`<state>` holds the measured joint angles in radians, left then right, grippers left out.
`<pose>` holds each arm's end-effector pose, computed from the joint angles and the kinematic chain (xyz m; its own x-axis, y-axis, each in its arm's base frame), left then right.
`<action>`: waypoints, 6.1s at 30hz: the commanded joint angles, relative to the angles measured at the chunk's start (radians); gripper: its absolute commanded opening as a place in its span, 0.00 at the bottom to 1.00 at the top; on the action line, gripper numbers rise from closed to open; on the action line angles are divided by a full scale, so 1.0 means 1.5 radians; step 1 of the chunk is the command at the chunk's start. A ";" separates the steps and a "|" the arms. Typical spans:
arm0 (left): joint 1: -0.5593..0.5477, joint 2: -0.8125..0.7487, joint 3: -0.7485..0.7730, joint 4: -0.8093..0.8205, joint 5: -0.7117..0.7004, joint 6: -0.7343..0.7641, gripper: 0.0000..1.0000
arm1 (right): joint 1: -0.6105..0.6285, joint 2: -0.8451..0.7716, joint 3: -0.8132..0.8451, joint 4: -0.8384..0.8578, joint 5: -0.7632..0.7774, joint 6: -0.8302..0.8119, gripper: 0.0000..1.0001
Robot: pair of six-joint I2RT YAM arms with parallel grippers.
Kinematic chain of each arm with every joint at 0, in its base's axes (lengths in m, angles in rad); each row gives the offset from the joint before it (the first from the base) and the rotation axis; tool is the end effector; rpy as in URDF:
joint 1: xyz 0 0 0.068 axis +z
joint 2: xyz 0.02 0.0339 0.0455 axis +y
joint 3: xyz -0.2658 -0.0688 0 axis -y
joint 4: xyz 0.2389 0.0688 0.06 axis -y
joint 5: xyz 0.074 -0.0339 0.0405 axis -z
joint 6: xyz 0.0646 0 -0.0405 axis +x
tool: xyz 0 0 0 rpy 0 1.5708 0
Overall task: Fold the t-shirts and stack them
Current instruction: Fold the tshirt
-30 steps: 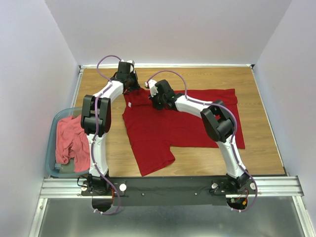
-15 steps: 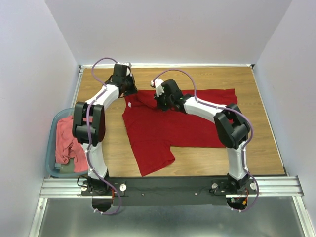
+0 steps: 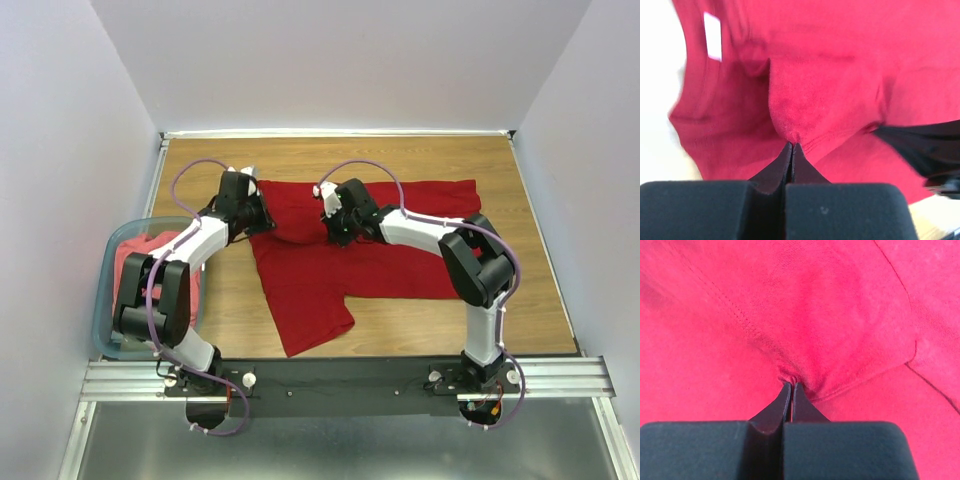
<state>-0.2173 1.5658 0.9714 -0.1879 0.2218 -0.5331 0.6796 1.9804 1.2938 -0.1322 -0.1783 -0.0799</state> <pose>0.3362 -0.0888 0.1986 -0.7771 -0.3361 -0.5321 -0.0375 0.8686 -0.4940 0.3371 0.2871 0.1518 -0.5094 -0.5126 -0.6913 -0.7558 0.6505 0.0746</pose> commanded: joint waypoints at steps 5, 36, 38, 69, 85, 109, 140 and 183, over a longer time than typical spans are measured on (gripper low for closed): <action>-0.021 -0.056 -0.073 0.018 0.000 -0.038 0.00 | 0.003 -0.068 -0.035 -0.012 -0.001 -0.033 0.01; -0.053 -0.063 -0.109 0.056 -0.142 -0.107 0.53 | -0.036 -0.074 -0.018 -0.069 0.062 -0.012 0.49; -0.044 -0.053 -0.079 0.052 -0.167 -0.087 0.63 | -0.085 -0.095 -0.012 -0.068 0.073 0.010 0.52; 0.067 0.408 0.394 -0.052 -0.257 0.025 0.05 | -0.662 0.107 0.039 0.080 -0.027 0.420 0.32; 0.076 0.339 0.420 -0.020 -0.237 0.041 0.63 | -0.675 0.043 -0.033 0.364 -0.256 0.494 0.34; 0.095 0.452 0.473 -0.054 -0.072 -0.002 0.30 | -0.653 0.233 0.065 0.399 -0.289 0.563 0.31; 0.025 0.088 0.262 -0.051 -0.241 0.042 0.70 | -0.606 -0.075 -0.001 0.012 -0.064 0.355 0.59; -0.211 -0.013 -0.119 -0.119 -0.362 -0.080 0.44 | -0.352 -0.626 -0.391 -0.252 0.083 0.306 0.65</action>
<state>-0.5259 1.5391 0.7982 -0.3202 -0.2653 -0.6331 0.1452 1.0473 0.6964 -0.4908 -0.1123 0.3820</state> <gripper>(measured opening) 0.460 0.653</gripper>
